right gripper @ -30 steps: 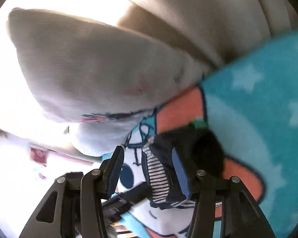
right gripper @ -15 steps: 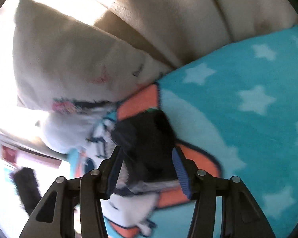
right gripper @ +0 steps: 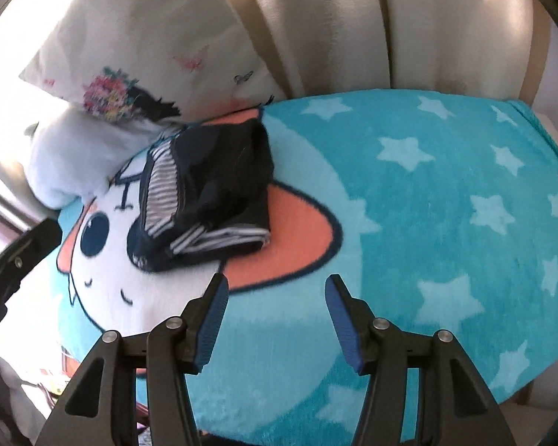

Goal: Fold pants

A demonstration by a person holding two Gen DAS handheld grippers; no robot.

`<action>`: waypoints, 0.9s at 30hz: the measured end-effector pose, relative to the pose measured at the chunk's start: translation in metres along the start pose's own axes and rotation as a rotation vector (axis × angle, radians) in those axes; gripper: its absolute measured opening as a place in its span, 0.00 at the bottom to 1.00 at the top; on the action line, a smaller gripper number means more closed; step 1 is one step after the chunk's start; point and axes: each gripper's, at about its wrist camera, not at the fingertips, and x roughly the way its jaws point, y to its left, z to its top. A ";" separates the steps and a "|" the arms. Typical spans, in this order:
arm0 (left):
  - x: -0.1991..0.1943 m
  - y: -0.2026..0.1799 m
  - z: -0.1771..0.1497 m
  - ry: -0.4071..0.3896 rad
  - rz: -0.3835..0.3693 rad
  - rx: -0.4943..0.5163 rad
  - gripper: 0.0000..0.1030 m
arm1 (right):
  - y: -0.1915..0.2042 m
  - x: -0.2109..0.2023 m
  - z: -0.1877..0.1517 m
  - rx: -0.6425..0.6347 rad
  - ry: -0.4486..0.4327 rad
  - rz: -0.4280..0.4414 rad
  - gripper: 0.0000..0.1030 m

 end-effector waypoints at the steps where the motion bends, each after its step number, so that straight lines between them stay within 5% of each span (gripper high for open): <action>1: -0.002 -0.001 -0.002 0.003 -0.001 -0.002 0.72 | 0.002 -0.001 -0.002 -0.012 -0.001 -0.003 0.57; 27: -0.021 0.031 -0.034 0.031 0.064 -0.149 0.72 | 0.040 0.000 -0.023 -0.165 0.026 0.035 0.59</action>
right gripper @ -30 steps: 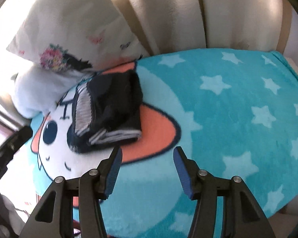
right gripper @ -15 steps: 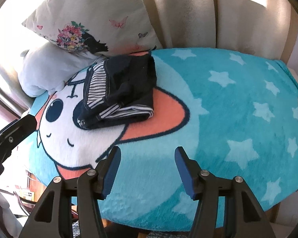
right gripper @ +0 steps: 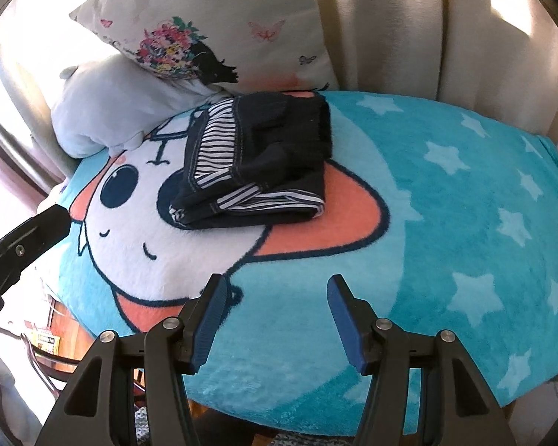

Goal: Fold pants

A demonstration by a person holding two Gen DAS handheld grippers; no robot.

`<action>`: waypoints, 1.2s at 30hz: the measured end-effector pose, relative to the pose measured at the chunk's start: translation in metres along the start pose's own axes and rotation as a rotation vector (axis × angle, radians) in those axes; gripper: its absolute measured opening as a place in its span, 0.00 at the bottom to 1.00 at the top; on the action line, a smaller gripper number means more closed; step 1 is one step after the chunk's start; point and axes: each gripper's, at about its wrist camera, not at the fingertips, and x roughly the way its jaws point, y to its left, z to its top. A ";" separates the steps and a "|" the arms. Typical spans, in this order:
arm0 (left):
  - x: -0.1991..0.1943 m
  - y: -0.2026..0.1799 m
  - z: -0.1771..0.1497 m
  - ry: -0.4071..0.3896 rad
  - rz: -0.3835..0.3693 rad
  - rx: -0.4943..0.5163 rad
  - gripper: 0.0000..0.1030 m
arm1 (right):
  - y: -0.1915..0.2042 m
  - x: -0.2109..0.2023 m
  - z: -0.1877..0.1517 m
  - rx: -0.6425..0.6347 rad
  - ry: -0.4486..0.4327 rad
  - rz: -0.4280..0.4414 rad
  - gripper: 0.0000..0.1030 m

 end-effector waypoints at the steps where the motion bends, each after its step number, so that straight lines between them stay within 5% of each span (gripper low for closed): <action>1: 0.001 0.001 0.000 0.001 0.001 -0.004 0.72 | 0.001 0.001 0.000 -0.005 0.002 0.001 0.59; 36: -0.007 -0.005 0.012 -0.087 0.004 -0.018 0.72 | 0.001 0.000 0.012 -0.067 -0.052 -0.023 0.61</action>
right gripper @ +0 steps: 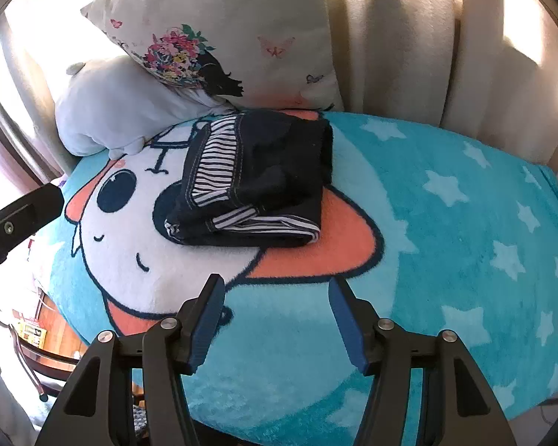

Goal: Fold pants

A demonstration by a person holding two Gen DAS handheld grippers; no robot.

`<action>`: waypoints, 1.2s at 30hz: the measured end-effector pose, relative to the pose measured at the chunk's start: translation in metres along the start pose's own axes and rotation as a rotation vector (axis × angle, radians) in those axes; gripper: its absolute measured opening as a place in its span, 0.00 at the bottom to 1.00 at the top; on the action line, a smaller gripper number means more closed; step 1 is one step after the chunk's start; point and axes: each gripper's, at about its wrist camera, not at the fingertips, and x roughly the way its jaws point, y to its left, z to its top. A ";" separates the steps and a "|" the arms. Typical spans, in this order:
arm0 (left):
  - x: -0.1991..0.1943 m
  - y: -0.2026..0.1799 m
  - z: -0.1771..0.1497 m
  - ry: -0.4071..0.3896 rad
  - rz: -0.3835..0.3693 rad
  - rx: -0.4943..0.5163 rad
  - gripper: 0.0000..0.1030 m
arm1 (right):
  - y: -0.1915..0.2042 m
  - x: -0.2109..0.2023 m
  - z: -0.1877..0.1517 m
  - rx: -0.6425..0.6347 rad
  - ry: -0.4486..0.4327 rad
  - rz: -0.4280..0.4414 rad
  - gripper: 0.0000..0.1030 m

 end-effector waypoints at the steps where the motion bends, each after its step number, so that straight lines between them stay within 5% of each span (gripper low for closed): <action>1: -0.003 0.002 0.001 -0.021 0.015 -0.001 0.72 | 0.002 0.000 0.001 -0.003 -0.002 -0.002 0.61; 3: -0.012 0.003 0.003 -0.077 0.076 0.002 0.74 | 0.005 0.000 0.002 -0.014 -0.009 -0.011 0.61; 7: -0.041 0.006 0.011 -0.234 0.208 0.025 0.97 | 0.012 -0.002 0.006 -0.035 -0.042 -0.045 0.61; 13: -0.057 0.018 0.019 -0.294 0.294 0.025 1.00 | 0.020 -0.001 0.010 -0.034 -0.051 -0.063 0.62; 15: -0.053 0.021 0.021 -0.267 0.306 0.035 1.00 | 0.024 0.000 0.011 -0.037 -0.054 -0.073 0.63; 24: -0.005 0.042 0.025 -0.040 0.143 0.057 1.00 | 0.045 0.007 0.016 -0.051 -0.042 -0.103 0.63; 36: 0.033 0.064 0.025 0.109 0.062 0.069 1.00 | 0.069 0.021 0.021 -0.021 -0.016 -0.129 0.65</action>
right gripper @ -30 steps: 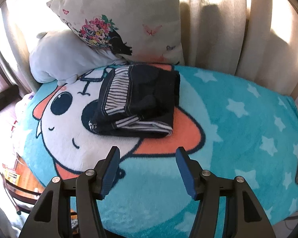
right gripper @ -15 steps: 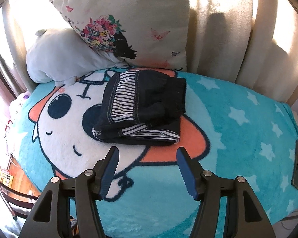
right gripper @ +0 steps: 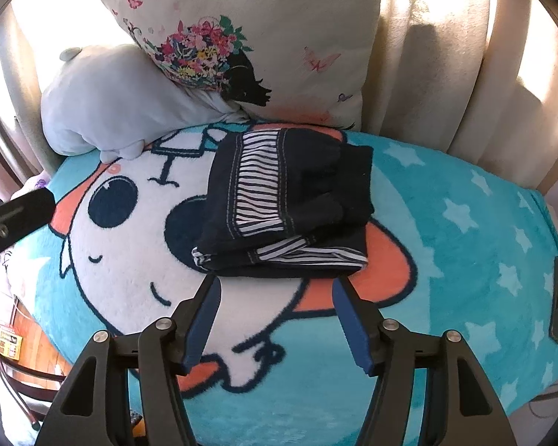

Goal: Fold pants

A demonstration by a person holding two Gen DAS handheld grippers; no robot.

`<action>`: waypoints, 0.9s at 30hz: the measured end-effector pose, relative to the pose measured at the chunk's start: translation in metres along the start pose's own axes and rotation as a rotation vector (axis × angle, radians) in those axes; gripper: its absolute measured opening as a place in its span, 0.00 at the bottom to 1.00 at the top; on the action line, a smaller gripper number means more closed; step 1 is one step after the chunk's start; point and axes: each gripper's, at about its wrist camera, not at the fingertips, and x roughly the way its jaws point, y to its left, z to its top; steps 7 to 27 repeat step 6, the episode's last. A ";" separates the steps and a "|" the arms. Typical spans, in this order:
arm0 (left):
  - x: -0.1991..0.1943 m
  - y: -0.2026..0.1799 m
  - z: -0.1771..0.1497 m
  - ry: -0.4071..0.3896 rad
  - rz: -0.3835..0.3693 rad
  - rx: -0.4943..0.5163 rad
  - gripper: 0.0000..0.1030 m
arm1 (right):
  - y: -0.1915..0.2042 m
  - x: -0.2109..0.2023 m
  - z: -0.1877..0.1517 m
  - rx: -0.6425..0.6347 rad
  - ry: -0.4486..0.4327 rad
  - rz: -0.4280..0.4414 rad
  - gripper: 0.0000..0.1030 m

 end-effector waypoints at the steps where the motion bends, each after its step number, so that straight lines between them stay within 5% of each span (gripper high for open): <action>1: 0.002 0.002 0.000 0.010 -0.001 -0.002 1.00 | 0.003 0.002 0.000 0.002 0.006 -0.002 0.65; 27: 0.012 0.015 0.002 0.040 -0.005 -0.015 1.00 | 0.013 0.008 0.000 0.000 0.024 -0.009 0.65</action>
